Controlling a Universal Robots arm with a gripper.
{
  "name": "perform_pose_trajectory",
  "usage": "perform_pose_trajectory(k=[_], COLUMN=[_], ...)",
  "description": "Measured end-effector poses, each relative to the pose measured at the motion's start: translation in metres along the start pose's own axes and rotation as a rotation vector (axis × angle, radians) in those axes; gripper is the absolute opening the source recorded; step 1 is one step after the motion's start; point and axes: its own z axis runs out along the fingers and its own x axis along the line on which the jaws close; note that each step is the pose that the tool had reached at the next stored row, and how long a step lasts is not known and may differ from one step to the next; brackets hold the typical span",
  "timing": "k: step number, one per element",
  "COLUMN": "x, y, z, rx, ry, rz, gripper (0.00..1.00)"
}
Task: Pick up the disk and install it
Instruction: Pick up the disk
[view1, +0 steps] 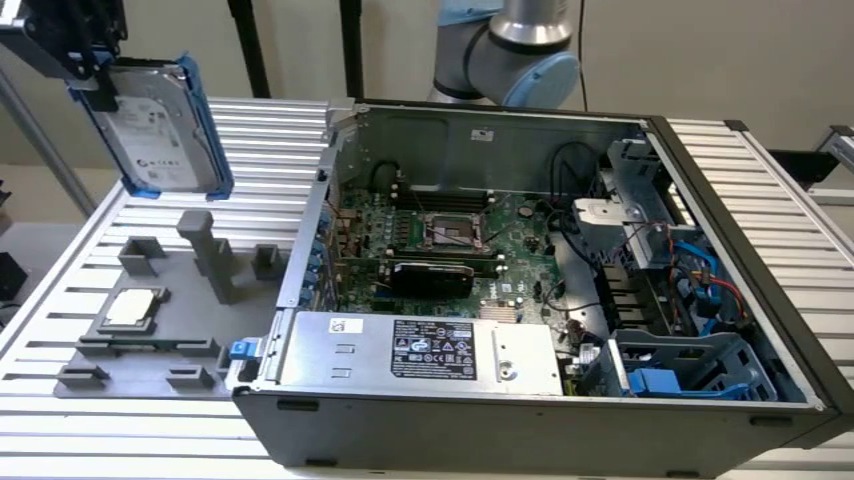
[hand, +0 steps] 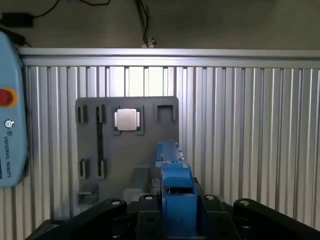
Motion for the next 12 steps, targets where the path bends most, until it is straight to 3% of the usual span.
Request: perform_pose_trajectory(k=[12], x=[0.014], y=[-0.054], z=[-0.0521], rx=[-0.0004], ry=[-0.0012], rz=[0.0], gripper=[0.0])
